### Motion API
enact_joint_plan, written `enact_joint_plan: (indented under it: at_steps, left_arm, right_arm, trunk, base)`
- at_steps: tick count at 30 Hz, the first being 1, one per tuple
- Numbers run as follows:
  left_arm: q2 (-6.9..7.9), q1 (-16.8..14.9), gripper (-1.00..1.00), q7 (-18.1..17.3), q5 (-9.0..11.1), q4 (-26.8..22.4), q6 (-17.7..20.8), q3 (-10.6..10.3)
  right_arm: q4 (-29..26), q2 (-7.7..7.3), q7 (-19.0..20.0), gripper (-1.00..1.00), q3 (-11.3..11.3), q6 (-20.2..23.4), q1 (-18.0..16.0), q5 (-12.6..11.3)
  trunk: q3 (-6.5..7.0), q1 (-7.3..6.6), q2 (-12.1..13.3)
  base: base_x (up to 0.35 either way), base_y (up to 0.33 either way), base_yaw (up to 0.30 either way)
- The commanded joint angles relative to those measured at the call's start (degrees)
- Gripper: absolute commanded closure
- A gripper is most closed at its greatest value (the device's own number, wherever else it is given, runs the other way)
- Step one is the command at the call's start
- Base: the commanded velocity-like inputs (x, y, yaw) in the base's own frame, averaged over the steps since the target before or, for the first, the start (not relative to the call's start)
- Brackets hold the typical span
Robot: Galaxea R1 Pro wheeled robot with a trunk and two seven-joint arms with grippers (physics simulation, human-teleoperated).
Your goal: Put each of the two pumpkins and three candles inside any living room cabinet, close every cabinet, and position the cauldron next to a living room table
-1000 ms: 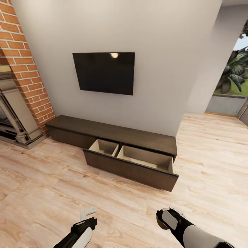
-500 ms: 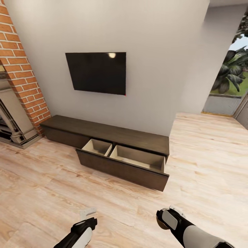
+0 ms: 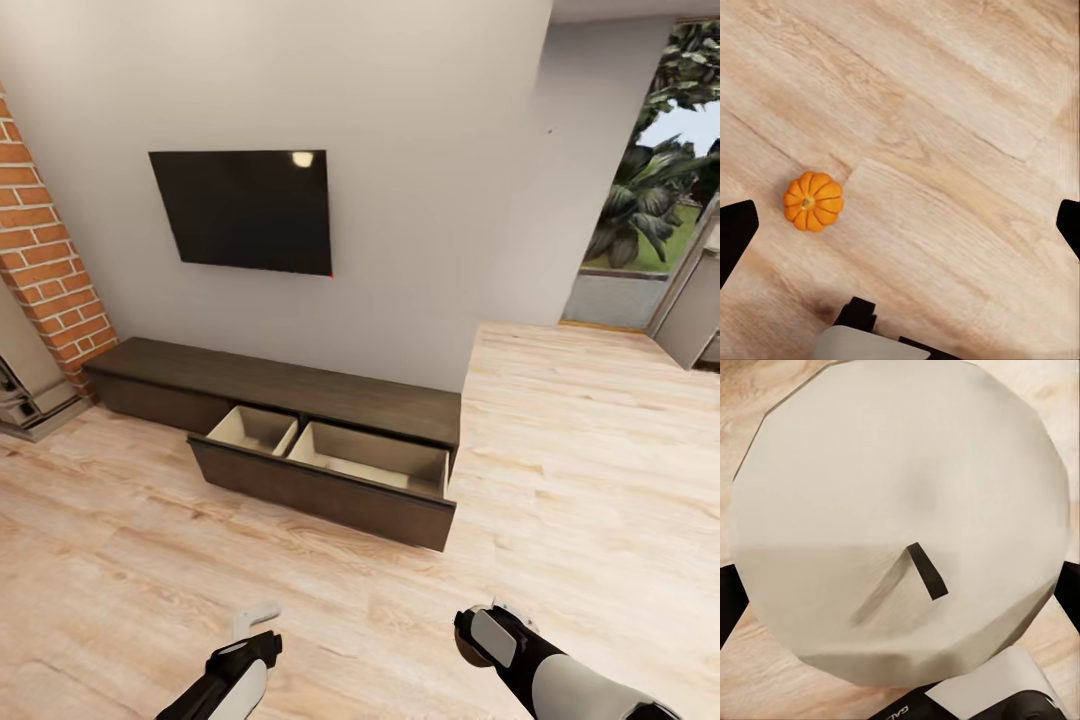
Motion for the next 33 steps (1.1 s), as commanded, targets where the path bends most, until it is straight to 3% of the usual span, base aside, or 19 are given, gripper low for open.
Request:
enact_joint_plan:
  at_steps: [1, 11, 25, 33]
  left_arm:
    - [0.11, 0.0, -1.00, 0.5, 0.3, -0.2, 0.2, -0.3]
    - [0.12, 0.0, -1.00, 0.5, 0.3, -0.1, 0.2, -0.3]
    - [0.08, 0.0, -1.00, 0.5, 0.2, -0.1, 0.2, -0.5]
    - [0.08, 0.0, -1.00, 0.5, 0.3, -0.2, 0.2, -0.5]
  right_arm:
    - [-0.1, 0.01, -0.4, 1.00, 0.4, 0.4, -0.1, 0.1]
    - [-0.1, 0.03, -0.4, 1.00, 0.4, 0.4, -0.1, 0.1]
    - [-0.2, 0.07, -0.4, 1.00, 0.4, 0.3, -0.1, 0.1]
    - [-0.2, 0.16, -0.4, 1.00, 0.5, 0.3, -0.1, 0.1]
  trunk:
    - [-0.11, 0.01, -0.1]
    - [-0.46, 0.01, -0.1]
    - [-1.12, 0.01, -0.1]
    - [-1.59, 0.01, -0.1]
  base:
    - [0.000, -0.041, -0.250]
    - [0.044, -0.007, -0.254]
    - [0.296, -0.018, -0.244]
    - [0.263, -0.028, -0.119]
